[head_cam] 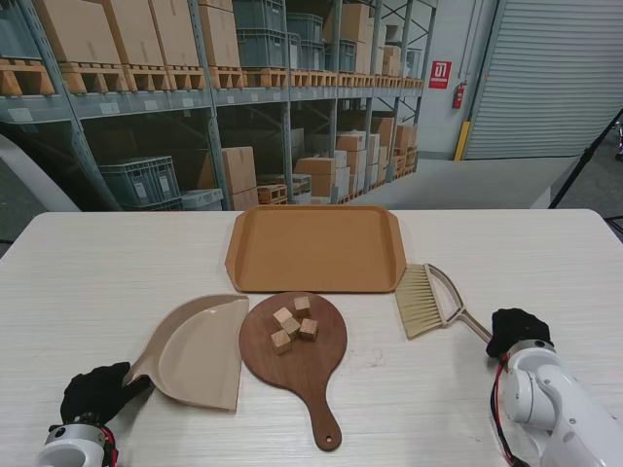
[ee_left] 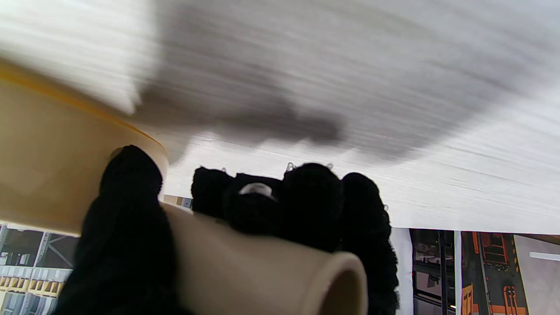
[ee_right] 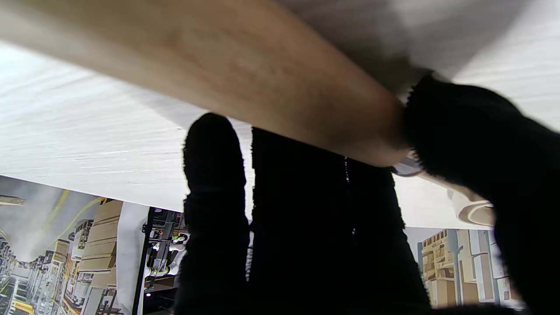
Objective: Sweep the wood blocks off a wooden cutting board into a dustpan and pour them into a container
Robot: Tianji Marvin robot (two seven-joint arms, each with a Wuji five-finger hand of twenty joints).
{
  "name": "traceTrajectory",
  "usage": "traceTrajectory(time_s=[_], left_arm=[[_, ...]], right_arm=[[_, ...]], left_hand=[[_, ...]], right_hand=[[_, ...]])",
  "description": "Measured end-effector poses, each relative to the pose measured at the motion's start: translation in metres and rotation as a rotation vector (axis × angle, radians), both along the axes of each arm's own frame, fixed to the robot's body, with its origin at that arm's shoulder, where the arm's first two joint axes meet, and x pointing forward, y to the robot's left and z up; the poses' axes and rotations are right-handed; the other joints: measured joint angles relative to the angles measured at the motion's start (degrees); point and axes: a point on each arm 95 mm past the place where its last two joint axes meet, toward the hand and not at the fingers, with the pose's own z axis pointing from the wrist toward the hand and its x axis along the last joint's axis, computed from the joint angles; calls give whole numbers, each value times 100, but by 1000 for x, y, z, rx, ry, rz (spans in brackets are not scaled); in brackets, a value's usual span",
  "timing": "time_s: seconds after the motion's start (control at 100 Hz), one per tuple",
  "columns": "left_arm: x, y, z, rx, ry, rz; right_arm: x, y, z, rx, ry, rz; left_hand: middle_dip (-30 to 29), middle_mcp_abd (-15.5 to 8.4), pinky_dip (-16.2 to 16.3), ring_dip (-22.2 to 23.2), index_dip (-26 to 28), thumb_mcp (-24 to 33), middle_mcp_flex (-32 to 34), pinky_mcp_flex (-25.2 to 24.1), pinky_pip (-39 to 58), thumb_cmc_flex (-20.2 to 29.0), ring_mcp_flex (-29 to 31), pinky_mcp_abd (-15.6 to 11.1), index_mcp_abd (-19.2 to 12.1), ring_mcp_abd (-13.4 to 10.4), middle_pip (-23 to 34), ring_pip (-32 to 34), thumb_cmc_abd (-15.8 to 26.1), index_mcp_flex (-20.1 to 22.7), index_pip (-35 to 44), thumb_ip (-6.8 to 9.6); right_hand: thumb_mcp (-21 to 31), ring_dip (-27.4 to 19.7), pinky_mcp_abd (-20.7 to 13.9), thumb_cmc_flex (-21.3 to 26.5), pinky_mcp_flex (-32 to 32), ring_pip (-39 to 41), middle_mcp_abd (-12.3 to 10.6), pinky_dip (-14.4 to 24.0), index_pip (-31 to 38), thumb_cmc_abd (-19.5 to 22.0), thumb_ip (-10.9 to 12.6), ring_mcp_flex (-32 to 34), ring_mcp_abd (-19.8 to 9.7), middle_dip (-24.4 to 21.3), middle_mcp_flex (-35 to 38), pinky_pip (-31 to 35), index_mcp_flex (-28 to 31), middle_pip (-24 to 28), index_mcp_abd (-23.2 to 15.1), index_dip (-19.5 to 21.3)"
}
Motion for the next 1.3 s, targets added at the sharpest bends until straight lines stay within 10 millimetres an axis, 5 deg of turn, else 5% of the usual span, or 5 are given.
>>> traceTrajectory(time_s=[0.25, 0.4, 0.64, 0.9, 1.3], left_arm=[[0, 0, 0, 0, 0, 2], [0, 0, 0, 0, 0, 3], [-1, 0, 0, -1, 0, 4], [-1, 0, 0, -1, -1, 5], [-1, 0, 0, -1, -1, 6]], right_arm=[[11, 6, -2, 11, -28, -8], [14, 7, -3, 24, -47, -27], [15, 8, -3, 21, -53, -31], [9, 7, -5, 30, -75, -79], [2, 3, -6, 11, -85, -99]], left_hand=[[0, 0, 0, 0, 0, 0, 0, -2, 0, 0, 0, 0, 0, 0, 0, -20, 0, 0, 0, 0], [0, 0, 0, 0, 0, 0, 0, -5, 0, 0, 0, 0, 0, 0, 0, -21, 0, 0, 0, 0], [0, 0, 0, 1, 0, 0, 0, -5, 0, 0, 0, 0, 0, 0, 0, -22, 0, 0, 0, 0], [0, 0, 1, 1, 0, 0, 0, -5, 0, 0, 0, 0, 0, 0, -1, -23, 0, 0, 0, 0], [0, 0, 1, 0, 0, 0, 0, -6, 0, 0, 0, 0, 0, 0, -1, -23, 0, 0, 0, 0]], right_hand=[[31, -256, -4, 56, 426, -237, -58, 0, -15, -268, -19, 513, 34, -217, 697, 398, 416, -371, 36, -483], [18, -287, -5, 50, 442, 183, -62, -1274, -123, -312, -19, 578, 43, -259, 941, 1224, 590, -486, 61, -483], [15, -288, -6, 33, 457, 760, -95, -1444, -463, -317, -14, 578, 37, -223, 1046, 1797, 744, -380, 44, -31], [-358, -77, -126, -275, 554, 1608, -244, -1221, -603, -27, 973, 578, -54, 277, 1049, 2250, 798, 240, -180, 714], [-859, 340, -319, -647, 604, 2836, -579, -1065, -603, 587, 1396, 589, -358, 1048, 1059, 2494, 906, 1223, -439, 1371]])
